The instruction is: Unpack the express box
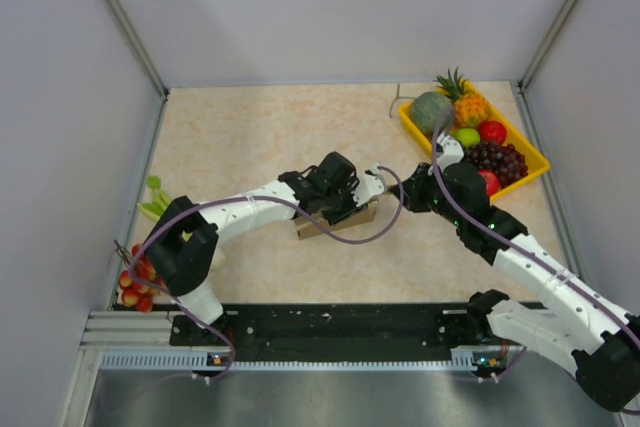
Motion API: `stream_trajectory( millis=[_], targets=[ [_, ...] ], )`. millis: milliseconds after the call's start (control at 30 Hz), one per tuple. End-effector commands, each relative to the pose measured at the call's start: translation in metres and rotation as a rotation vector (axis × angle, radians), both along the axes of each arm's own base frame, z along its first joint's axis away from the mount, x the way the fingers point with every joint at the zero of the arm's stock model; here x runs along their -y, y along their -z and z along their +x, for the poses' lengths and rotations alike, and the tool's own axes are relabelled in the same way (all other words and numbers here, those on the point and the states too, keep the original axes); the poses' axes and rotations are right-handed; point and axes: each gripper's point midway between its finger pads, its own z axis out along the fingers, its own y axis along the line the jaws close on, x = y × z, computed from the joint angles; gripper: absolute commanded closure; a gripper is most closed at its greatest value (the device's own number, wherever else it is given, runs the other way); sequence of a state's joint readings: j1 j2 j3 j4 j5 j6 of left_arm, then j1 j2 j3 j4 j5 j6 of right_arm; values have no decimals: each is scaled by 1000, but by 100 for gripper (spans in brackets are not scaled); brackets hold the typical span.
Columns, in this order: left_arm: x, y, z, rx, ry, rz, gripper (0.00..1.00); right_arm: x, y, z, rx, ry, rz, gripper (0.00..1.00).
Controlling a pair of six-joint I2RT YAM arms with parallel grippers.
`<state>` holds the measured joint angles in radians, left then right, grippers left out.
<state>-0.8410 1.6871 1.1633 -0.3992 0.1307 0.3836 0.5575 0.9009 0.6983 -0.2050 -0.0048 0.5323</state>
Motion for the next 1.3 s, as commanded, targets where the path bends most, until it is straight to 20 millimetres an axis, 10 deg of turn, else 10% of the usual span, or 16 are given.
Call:
stream_trajectory(
  millis=[0, 467, 1267],
  targets=[
    [-26, 59, -20, -154, -49, 126, 63, -4, 17, -13, -59, -58, 5, 100],
    [-39, 70, -9, -166, -136, 165, 67, 0, 40, -39, -219, -107, -57, 100],
    [-40, 70, -8, -180, -138, 169, 68, 17, 19, -58, -207, -123, -90, 100]
  ],
)
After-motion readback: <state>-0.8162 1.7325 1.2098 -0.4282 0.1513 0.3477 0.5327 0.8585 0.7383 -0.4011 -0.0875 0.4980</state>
